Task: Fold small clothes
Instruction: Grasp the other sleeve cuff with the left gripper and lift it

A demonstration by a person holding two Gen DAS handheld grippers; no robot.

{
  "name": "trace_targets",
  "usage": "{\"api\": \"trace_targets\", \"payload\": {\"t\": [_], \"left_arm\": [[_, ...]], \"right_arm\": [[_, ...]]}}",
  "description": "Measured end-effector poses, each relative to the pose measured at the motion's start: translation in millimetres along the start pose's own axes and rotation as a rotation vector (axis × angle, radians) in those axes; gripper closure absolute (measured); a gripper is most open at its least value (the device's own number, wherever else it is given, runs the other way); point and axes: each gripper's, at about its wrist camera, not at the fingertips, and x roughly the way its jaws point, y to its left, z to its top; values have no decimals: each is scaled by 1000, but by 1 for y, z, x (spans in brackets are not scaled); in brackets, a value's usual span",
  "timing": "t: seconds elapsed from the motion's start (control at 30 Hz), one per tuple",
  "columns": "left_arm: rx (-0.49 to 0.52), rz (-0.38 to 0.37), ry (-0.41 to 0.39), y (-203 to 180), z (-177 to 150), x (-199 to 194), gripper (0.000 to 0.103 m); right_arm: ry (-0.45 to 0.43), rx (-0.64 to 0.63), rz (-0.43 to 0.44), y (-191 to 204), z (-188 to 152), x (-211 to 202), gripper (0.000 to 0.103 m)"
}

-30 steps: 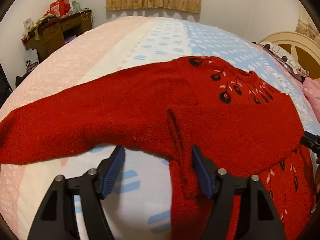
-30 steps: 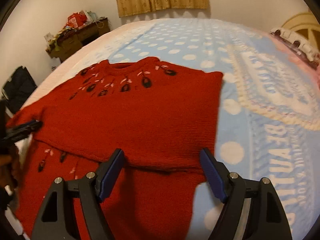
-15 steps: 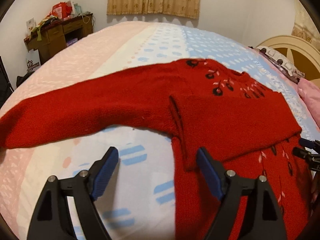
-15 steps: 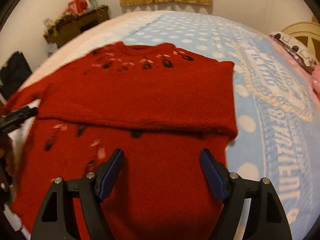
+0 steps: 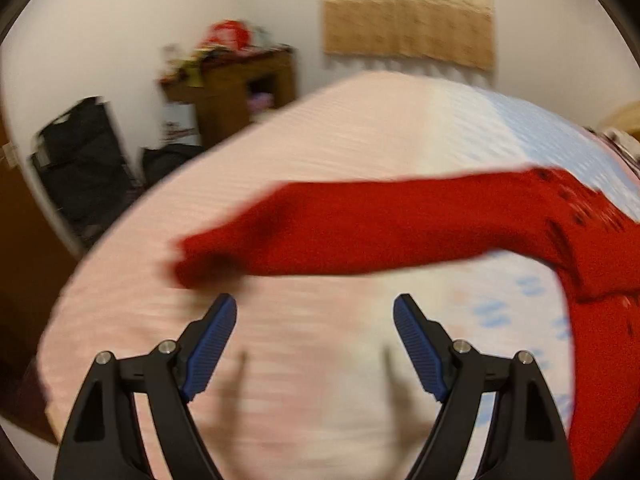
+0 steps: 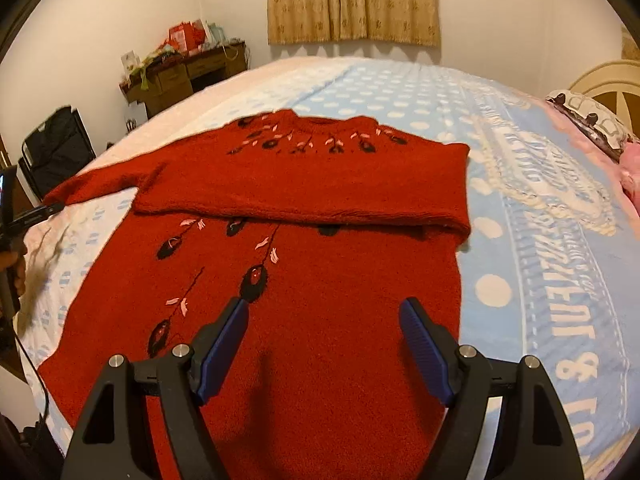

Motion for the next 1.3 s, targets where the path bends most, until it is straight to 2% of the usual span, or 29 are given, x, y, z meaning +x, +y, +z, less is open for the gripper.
{"api": "trace_targets", "payload": {"t": [0.1, 0.23, 0.4, 0.47, 0.53, 0.6, 0.77, 0.87, 1.0, 1.07, 1.1, 1.13, 1.17, 1.2, 1.23, 1.27, 1.3], "left_arm": [[-127, -20, 1, 43, 5, -6, 20], [-295, -93, 14, 66, 8, -7, 20], [-484, -303, 58, 64, 10, 1, 20], [-542, -341, 79, 63, 12, 11, 20], [-588, -355, 76, 66, 15, 20, 20], [-626, -327, 70, 70, 18, 30, 20], [-753, -343, 120, 87, 14, 60, 21], [-748, -344, 132, 86, 16, 69, 21], [-766, -316, 99, 90, 22, 74, 21], [-787, -328, 91, 92, 24, 78, 22], [-786, -326, 90, 92, 25, 78, 24], [-781, -318, 89, 92, 25, 79, 33], [-774, -328, 90, 92, 25, 80, 49], [-770, -339, 93, 93, 26, 82, 60], [-767, -340, 102, 93, 27, 86, 85], [-769, -334, 102, 94, 27, 87, 90], [-770, -329, 91, 95, 26, 85, 91]], "right_arm": [[-27, 5, 2, -3, -5, -2, 24], [-16, -9, -9, -2, -9, 3, 24], [-36, -12, -12, -3, -10, -2, 24], [-34, -4, -14, -5, -11, -1, 24], [-27, 4, -14, -7, -12, 0, 24], [-23, 18, -8, -10, -12, 1, 24], [-8, 68, 7, -20, -14, 5, 24], [18, 96, 13, -26, -15, 11, 24], [30, 103, 13, -27, -16, 14, 24], [31, 92, 9, -24, -16, 15, 24], [33, 88, 7, -24, -17, 15, 24], [36, 84, 4, -23, -17, 16, 24], [38, 79, 1, -22, -17, 16, 24], [38, 77, 0, -22, -17, 16, 24], [37, 76, 0, -22, -17, 16, 24], [37, 77, 1, -22, -17, 16, 24], [37, 78, 1, -22, -17, 16, 24]]}}
